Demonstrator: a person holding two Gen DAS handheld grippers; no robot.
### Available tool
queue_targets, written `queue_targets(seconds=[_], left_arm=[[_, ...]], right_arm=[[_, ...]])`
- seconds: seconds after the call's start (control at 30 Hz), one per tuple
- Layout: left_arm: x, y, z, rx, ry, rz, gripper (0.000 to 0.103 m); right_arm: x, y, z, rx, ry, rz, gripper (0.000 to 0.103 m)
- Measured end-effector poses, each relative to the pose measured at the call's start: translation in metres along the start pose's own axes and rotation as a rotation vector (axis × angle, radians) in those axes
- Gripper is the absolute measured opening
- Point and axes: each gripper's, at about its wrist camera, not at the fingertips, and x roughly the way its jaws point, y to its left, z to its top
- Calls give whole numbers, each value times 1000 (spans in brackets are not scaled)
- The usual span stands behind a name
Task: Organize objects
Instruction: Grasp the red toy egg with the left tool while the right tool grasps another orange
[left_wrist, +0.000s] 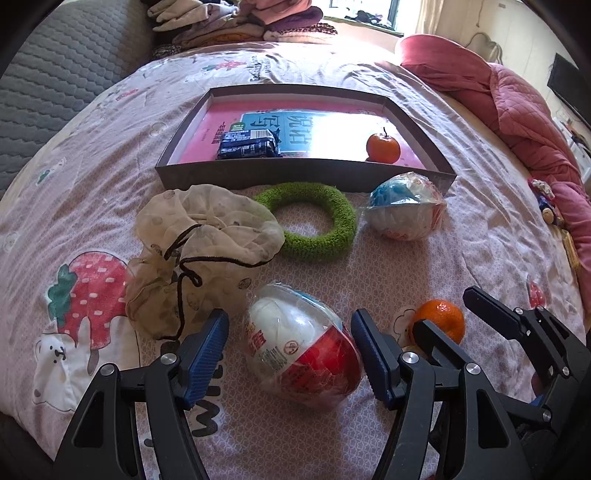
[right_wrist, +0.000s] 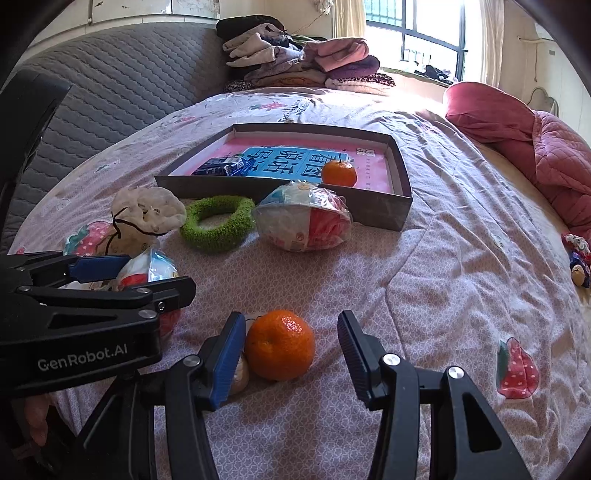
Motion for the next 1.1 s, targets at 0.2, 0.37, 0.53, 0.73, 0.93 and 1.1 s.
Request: queue_targets(seconds=[0.2,0.37,0.53,0.73,0.93,1.1], left_arm=[[3,6,-4,-11,13,-7,70],[5,11,-8,-7,16,-4,70],[6,12,-13,4,21,-28,59],[6,11,-13,14,16,-51,53],[0,14,-12,3,-6,-74,53],[-14,15,-10,13,-51,-74,53]], right_arm=[[1,0,-2,5,5,15,51],[3,-1,-2,7,13,38,48],[0,3,-3,-10,2,47,40],[-4,1,-3,-5,-16,55,40],[-12,0,0,7,-51,60,40],[-17,-1,4,16,-73,58,40]])
